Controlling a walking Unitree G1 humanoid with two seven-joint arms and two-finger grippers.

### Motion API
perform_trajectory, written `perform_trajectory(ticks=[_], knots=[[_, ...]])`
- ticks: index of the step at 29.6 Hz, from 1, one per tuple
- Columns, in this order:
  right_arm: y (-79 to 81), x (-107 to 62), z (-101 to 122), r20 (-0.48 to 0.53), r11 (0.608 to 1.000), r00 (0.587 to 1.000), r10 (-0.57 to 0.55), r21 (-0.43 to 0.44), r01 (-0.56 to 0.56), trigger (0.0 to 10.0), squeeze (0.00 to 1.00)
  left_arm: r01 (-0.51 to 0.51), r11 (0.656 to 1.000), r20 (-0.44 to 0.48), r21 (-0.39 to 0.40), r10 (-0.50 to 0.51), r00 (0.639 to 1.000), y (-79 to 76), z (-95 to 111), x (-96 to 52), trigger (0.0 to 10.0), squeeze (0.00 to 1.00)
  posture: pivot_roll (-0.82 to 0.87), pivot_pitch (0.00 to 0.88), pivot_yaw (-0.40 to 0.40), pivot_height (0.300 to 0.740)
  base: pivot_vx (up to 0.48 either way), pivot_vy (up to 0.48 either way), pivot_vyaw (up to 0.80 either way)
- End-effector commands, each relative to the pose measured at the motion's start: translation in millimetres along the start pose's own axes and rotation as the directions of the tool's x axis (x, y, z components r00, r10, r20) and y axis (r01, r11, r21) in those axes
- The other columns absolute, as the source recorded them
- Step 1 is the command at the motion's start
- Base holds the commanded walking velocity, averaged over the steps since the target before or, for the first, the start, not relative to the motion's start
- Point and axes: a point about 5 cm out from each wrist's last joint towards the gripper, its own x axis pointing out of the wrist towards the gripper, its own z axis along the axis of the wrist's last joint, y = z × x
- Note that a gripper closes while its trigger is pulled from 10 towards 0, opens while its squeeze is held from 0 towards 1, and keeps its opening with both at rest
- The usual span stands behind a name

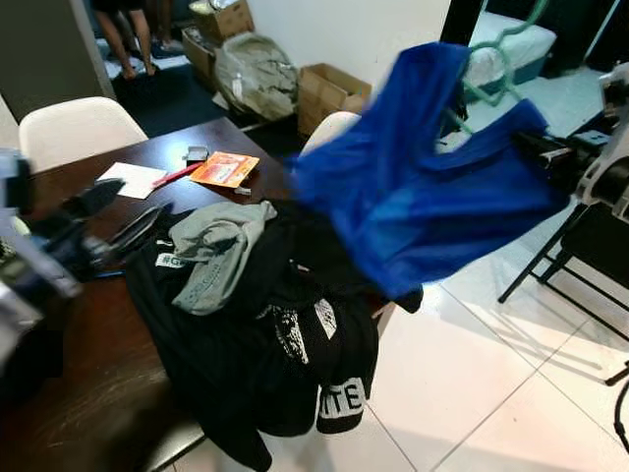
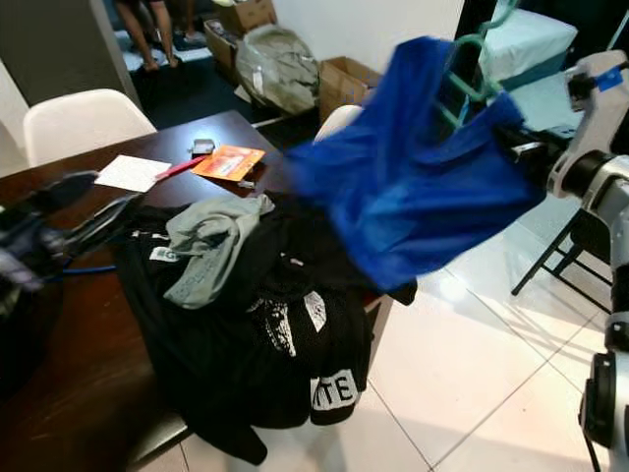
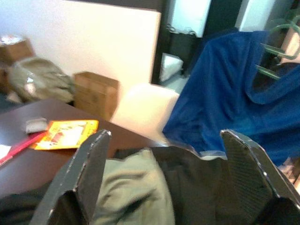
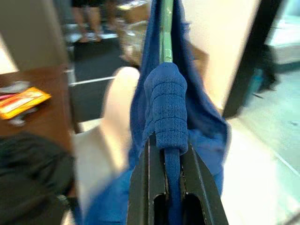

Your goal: Hang hanger

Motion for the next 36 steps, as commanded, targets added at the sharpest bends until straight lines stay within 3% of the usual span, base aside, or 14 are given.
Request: perform_trajectory(ticks=[1, 4, 6, 9, 13, 15, 17, 19, 20, 21, 28, 30, 36], knots=[[-5.0, -2.8, 6, 0.041, 0.999, 0.998, -0.046, -0.012, 0.047, 10.0, 0.0, -0.041, 0.999, -0.056, 0.017, 0.042, 0.998, -2.1, -10, 3.0, 10.0, 0.0, 0.0, 0.052, -0.013, 0.74, 0.0, 0.0, 0.0], [-6.1, 0.9, -5, 0.024, 0.99, 0.99, -0.139, -0.008, 0.139, 10.0, 0.0, -0.086, 0.996, -0.091, -0.003, 0.085, 0.992, -15.6, -28, 19.4, 10.0, 0.0, 0.0, 0.053, -0.011, 0.74, 0.0, 0.0, 0.0], [-4.6, 2.9, -9, 0.015, 0.987, 0.987, -0.157, -0.011, 0.157, 10.0, 0.0, -0.097, 0.995, -0.094, -0.01, 0.096, 0.991, -17.5, -30, 22.8, 10.0, 0.0, 0.0, 0.053, -0.009, 0.74, 0.0, 0.0, 0.0], [0.3, 7.4, -19, 0.006, 0.983, 0.983, -0.182, 0.009, 0.182, 10.0, 0.0, -0.106, 0.994, -0.109, 0.013, 0.107, 0.988, -20.6, -35, 28.2, 10.0, 0.0, 0.0, 0.054, -0.007, 0.74, 0.0, 0.0, 0.0], [12.7, 15.7, -50, -0.095, 0.977, 0.973, -0.212, 0.01, 0.214, 10.0, 0.0, -0.153, 0.982, -0.137, 0.112, 0.168, 0.976, -18.2, -44, 32.9, 10.0, 0.0, 0.0, 0.058, -0.007, 0.74, 0.0, 0.0, -0.2], [12.7, 15.7, -50, -0.095, 0.977, 0.973, -0.212, 0.01, 0.214, 10.0, 0.0, -0.153, 0.982, -0.137, 0.112, 0.168, 0.976, -18.2, -44, 32.9, 10.0, 0.0, 0.0, 0.058, -0.007, 0.74, 0.0, 0.0, -0.8], [21.9, 19.0, -60, -0.105, 0.977, 0.973, -0.208, 0.016, 0.21, 10.0, 0.0, -0.192, 0.974, -0.137, 0.122, 0.208, 0.969, -17.3, -47, 33.6, 10.0, 0.0, 0.0, 0.059, -0.006, 0.74, 0.0, 0.0, -0.8], [44.8, 23.0, -82, -0.112, 0.977, 0.971, -0.209, 0.017, 0.212, 10.0, 0.0, -0.231, 0.952, -0.147, 0.2, 0.262, 0.954, -17.7, -54, 30.6, 10.0, 0.0, -0.01, 0.065, 0.001, 0.74, 0.0, 0.0, -0.8], [44.8, 23.0, -82, -0.112, 0.977, 0.971, -0.209, 0.017, 0.212, 10.0, 0.0, -0.231, 0.952, -0.147, 0.2, 0.262, 0.954, -17.7, -54, 30.6, 10.0, 0.0, -0.01, 0.065, 0.001, 0.74, 0.0, 0.0, -0.8], [66.1, 21.7, -97, -0.112, 0.978, 0.972, -0.209, -0.005, 0.209, 10.0, 0.0, -0.255, 0.94, -0.157, 0.229, 0.294, 0.943, -17.0, -60, 25.7, 10.0, 0.0, -0.02, 0.071, 0.011, 0.74, 0.0, 0.0, -0.8], [98.1, 11.0, -116, -0.105, 0.98, 0.975, -0.197, -0.025, 0.195, 10.0, 0.0, -0.238, 0.936, -0.156, 0.26, 0.283, 0.946, -18.9, -63, 20.4, 10.0, 0.0, -0.04, 0.086, 0.018, 0.74, 0.0, 0.0, -0.8], [116.6, 1.9, -129, -0.081, 0.976, 0.974, -0.211, -0.074, 0.205, 10.0, 0.0, -0.214, 0.943, -0.147, 0.256, 0.257, 0.955, -25.8, -69, 17.3, 10.0, 0.0, -0.04, 0.101, 0.018, 0.74, 0.0, 0.0, -0.8], [126.9, -9.5, -144, -0.076, 0.964, 0.964, -0.255, -0.097, 0.247, 10.0, 0.0, -0.227, 0.947, -0.162, 0.228, 0.266, 0.95, -35.0, -83, 7.9, 10.0, 0.0, -0.04, 0.106, 0.017, 0.74, 0.0, 0.0, -0.8]])
